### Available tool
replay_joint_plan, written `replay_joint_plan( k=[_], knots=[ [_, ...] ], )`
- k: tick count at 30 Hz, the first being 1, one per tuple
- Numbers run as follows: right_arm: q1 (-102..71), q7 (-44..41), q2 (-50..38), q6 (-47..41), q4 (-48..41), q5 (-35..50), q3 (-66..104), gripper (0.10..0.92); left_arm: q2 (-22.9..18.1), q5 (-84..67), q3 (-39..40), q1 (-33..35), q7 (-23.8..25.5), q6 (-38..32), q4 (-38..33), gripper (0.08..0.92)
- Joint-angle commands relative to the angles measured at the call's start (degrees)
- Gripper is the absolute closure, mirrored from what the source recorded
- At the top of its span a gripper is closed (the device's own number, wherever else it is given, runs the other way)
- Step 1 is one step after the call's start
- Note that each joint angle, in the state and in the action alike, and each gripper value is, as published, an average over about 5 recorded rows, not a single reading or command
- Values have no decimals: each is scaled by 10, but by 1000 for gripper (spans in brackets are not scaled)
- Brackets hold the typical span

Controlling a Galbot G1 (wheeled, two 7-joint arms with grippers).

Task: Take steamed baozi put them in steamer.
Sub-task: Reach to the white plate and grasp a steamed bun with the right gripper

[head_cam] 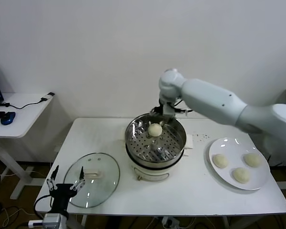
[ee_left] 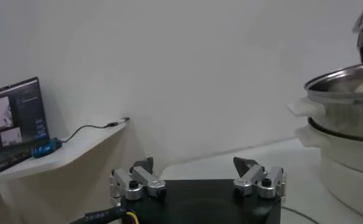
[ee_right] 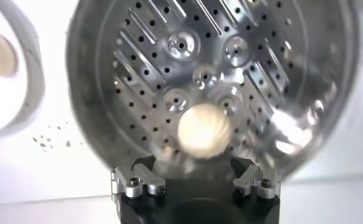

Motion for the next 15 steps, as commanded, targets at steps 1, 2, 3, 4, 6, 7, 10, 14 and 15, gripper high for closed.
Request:
replay_joint_plan(
  k=[1, 2, 3, 4, 6, 7, 10, 14, 15],
  knots=[
    [133, 55, -128, -274, 68, 329, -146, 203, 1, 1, 2, -1, 0, 1, -5, 177],
    [135, 49, -146, -306, 68, 349, -150, 203, 1, 1, 3, -1, 0, 1, -5, 177],
    [134, 42, -161, -329, 66, 360, -151, 203, 1, 2, 4, -1, 0, 1, -5, 177],
    [131, 37, -178, -347, 62, 369, -153, 203, 1, 2, 5, -2, 0, 1, -6, 177],
    [118, 32, -210, -373, 58, 387, -155, 203, 1, 3, 5, -2, 0, 1, -6, 177],
    [109, 29, -225, -383, 57, 391, -153, 203, 1, 2, 5, -1, 0, 2, -7, 177],
    [78, 14, -268, -395, 52, 393, -150, 203, 1, 0, 5, 1, 1, 5, -8, 177],
    [26, -7, -304, -383, 39, 348, -150, 203, 0, 0, 6, 1, 1, 4, -6, 177],
    [2, -12, -310, -378, 32, 325, -133, 203, 0, 1, 7, 1, 1, 4, -6, 177]
  ],
)
